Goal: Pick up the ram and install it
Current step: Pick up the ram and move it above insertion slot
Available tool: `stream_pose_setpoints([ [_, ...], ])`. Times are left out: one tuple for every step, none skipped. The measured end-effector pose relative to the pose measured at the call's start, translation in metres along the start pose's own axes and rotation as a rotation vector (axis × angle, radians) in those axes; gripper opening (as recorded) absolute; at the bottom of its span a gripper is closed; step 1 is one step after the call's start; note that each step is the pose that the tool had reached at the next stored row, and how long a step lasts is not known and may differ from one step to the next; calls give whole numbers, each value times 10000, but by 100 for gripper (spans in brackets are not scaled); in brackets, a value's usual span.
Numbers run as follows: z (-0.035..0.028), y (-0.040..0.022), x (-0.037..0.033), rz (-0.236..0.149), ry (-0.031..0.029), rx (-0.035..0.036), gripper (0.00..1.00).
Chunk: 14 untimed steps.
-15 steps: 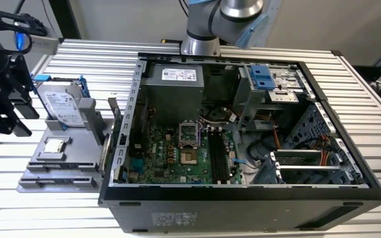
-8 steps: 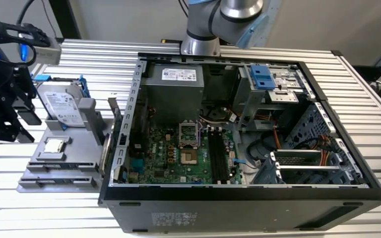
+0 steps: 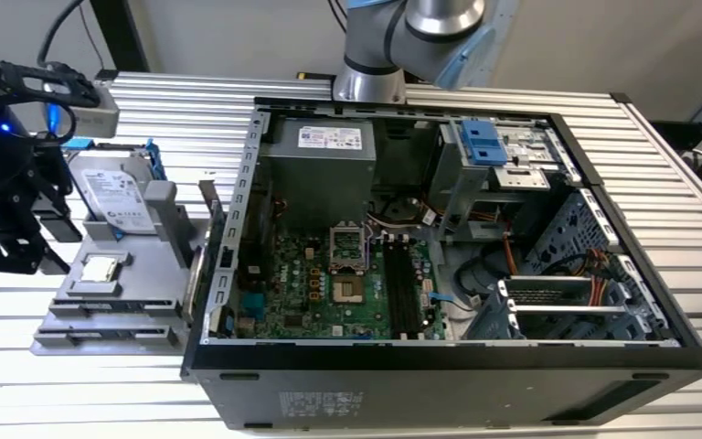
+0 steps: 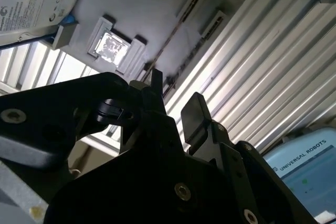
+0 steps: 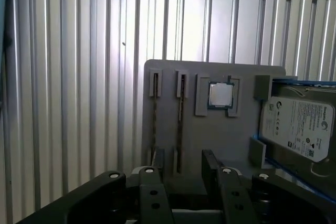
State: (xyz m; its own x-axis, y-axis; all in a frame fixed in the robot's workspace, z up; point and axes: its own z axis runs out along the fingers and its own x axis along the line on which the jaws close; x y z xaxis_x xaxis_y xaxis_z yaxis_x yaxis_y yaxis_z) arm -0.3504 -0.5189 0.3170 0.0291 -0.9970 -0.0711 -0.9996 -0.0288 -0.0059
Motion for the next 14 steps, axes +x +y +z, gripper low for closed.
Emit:
stream_pose_setpoints([
  [17, 0, 5, 0, 1, -2, 100],
  [35, 0, 10, 0, 1, -3, 100],
  [53, 0, 16, -1, 0, -10, 100],
  [71, 1, 22, 1, 0, -21, 100],
  [85, 1, 27, 3, -1, -38, 100],
  [102, 1, 32, 3, -1, -48, 100],
  [120, 2, 36, 4, -1, -49, 100],
  [138, 3, 40, 5, -1, -49, 100],
  [156, 2, 44, 4, -1, -50, 100],
  [174, 2, 47, 4, -1, -50, 100],
  [191, 2, 52, 4, -1, -51, 100],
  [210, 2, 59, 3, -1, -50, 100],
  [227, 3, 69, 2, -1, -51, 100],
  [244, 3, 81, 3, 0, -51, 100],
])
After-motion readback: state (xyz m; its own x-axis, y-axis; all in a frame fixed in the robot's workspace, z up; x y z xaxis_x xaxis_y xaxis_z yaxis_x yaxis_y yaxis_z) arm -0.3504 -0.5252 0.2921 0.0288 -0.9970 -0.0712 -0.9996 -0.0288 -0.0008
